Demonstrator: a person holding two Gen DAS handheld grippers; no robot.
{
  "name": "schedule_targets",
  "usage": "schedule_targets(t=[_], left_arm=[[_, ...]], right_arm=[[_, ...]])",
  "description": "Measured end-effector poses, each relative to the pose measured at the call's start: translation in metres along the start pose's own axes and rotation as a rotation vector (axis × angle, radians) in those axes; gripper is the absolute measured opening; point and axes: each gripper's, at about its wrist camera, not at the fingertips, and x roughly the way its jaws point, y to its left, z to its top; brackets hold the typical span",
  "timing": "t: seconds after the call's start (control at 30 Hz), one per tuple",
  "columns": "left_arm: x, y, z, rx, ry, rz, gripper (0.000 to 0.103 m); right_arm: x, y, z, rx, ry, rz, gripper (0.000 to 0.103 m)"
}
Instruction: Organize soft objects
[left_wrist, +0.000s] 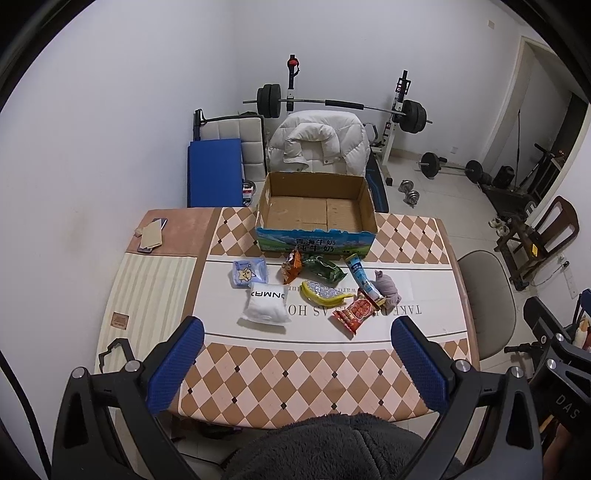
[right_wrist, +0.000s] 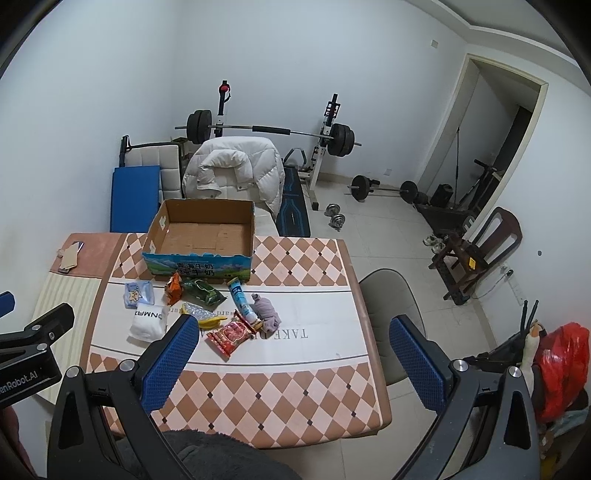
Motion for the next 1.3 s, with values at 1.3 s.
schedule_targets(t=[1.3], left_arm=[[0.016, 0.012, 0.002, -0.024, 0.032, 0.027, 0.103]], right_arm=[[0.024, 0.013, -0.001, -0.004, 0.035, 0.04, 0.103]])
